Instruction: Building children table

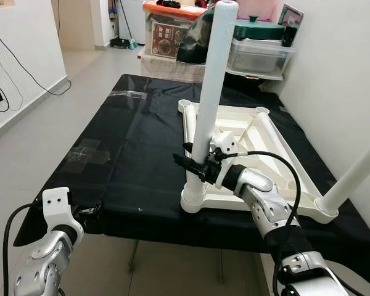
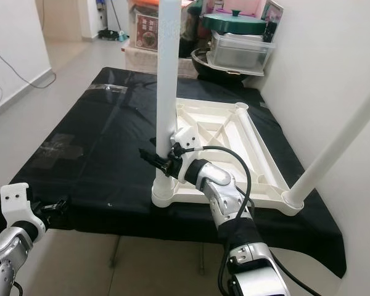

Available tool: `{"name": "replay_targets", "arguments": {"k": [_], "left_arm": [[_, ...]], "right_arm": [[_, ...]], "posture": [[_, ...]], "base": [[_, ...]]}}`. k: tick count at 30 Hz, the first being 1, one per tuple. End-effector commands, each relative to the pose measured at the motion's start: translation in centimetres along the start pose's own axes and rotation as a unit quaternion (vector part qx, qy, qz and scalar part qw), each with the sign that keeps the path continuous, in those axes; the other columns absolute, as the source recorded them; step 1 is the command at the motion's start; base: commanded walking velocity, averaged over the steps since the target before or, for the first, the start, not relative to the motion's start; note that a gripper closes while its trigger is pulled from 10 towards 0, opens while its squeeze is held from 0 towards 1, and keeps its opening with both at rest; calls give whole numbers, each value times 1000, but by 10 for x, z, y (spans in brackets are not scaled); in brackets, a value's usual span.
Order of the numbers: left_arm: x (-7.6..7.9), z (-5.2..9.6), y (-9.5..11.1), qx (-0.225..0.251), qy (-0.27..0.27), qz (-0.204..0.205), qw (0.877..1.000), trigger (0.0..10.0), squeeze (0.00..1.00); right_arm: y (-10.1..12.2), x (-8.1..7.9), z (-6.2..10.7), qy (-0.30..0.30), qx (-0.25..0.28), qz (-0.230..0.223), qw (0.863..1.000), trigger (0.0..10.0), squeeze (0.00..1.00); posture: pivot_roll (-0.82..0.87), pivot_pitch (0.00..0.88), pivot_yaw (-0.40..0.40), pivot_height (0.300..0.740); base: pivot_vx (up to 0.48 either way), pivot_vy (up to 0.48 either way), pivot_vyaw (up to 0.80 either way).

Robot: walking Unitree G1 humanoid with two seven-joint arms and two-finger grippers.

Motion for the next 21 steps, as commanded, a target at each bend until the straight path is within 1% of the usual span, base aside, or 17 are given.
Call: {"name": "replay_targets", "arguments": {"k": [1, 2, 3, 4, 5, 6, 9, 11, 12, 13, 14, 15, 16, 17, 19, 20, 21], "left_arm": [[3, 1, -7, -10, -3, 4, 1000, 10000, 0], [2, 1, -6, -10, -2, 4, 1000, 10000, 0], [1, 2, -6, -10, -1, 3, 1000, 10000, 0], [1, 2, -6, -10, -1, 3, 1000, 10000, 0], [0, 2, -7, -11, 1, 3, 1000, 10000, 0], [-1, 2, -7, -11, 3, 2, 1000, 10000, 0], [-1, 2, -7, -11, 3, 2, 1000, 10000, 0], [-2, 2, -7, -12, 6, 3, 1000, 10000, 0], [-2, 2, -7, -12, 6, 3, 1000, 10000, 0], [-3, 2, -7, -12, 6, 2, 1000, 10000, 0], [-3, 2, -7, -12, 6, 2, 1000, 10000, 0], [-3, 2, -7, -13, 6, 0, 1000, 10000, 0], [-3, 2, -7, -13, 6, 0, 1000, 10000, 0], [-5, 1, -6, -13, 7, -1, 1000, 10000, 0], [-5, 1, -6, -13, 7, -1, 1000, 10000, 0], [-6, 1, -6, -14, 9, -3, 1000, 10000, 0], [-6, 1, -6, -14, 9, -3, 1000, 10000, 0]], "right_arm": [[-52, -9, 3, 2, -82, -47, 996, 0, 0], [-54, -8, 3, -11, -83, -42, 996, 0, 0], [-57, 1, 2, -69, -85, -40, 993, 0, 0], [-57, 1, 2, -69, -85, -40, 993, 0, 0], [-62, 22, 8, -177, -90, -41, 979, 0, 0], [-64, 40, 18, -279, -80, -50, 956, 0, 0], [-64, 40, 18, -279, -80, -50, 956, 0, 0], [-71, 61, 41, -425, -59, -96, 898, 0, 0], [-71, 61, 41, -425, -59, -96, 898, 0, 0], [-76, 66, 51, -468, -50, -128, 873, 0, 0], [-76, 66, 51, -468, -50, -128, 873, 0, 0], [-78, 70, 61, -502, -40, -143, 852, 0, 0], [-78, 70, 61, -502, -40, -143, 852, 0, 0], [-77, 70, 66, -521, -32, -150, 840, 0, 0], [-77, 70, 66, -521, -32, -150, 840, 0, 0], [-74, 69, 70, -533, -27, -147, 833, 0, 0], [-74, 69, 70, -533, -27, -147, 833, 0, 0]], "posture": [[139, 0, -135, 740], [139, 0, -135, 740], [133, 0, -134, 740], [133, 0, -134, 740], [131, 0, -134, 740], [131, 0, -137, 740], [131, 0, -137, 740], [134, 0, -129, 740], [134, 0, -129, 740], [131, 0, -127, 740], [131, 0, -127, 740], [130, 0, -127, 740], [130, 0, -127, 740], [128, 0, -122, 740], [128, 0, -122, 740], [124, 0, -119, 740], [124, 0, -119, 740]], "base": [[0, 0, 0], [0, 0, 0], [0, 0, 0], [0, 0, 0], [0, 0, 0], [0, 0, 0], [0, 0, 0], [0, 0, 0], [0, 0, 0], [0, 0, 0], [0, 0, 0], [0, 0, 0], [0, 0, 0], [0, 0, 0], [0, 0, 0], [0, 0, 0], [0, 0, 0]]}}
Point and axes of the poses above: a point about 5 cm out from each wrist's last joint towards the gripper, its own z axis pointing back from the gripper into the wrist, its own y axis along the axis of the wrist's last joint, x = y × z, the point moved 4 cm from there along -z, pointing out of the wrist towards the gripper, and after that the axes turned 10 degrees about -z, right-handed, at the moved point
